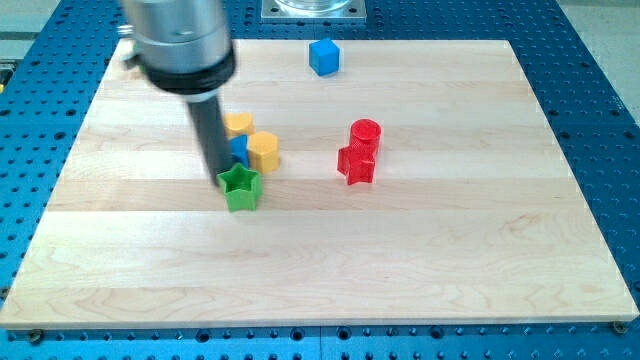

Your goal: Place the triangle at the top left of the hexagon

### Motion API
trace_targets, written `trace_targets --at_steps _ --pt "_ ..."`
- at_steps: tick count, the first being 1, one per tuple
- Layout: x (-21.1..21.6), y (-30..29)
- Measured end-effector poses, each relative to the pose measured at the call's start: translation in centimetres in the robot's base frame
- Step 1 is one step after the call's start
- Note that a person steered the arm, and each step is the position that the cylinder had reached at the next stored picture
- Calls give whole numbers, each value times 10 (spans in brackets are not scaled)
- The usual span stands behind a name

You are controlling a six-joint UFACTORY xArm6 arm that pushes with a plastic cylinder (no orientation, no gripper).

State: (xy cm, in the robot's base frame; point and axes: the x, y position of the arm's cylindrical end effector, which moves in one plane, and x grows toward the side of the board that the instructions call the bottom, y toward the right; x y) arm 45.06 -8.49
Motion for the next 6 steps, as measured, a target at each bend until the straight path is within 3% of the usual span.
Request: trace_targets --at_steps 1,2,3,4,6 --pt "-35 64" --pt "-43 55" --pt "1 32" --pt "-18 -5" --pt "-102 44"
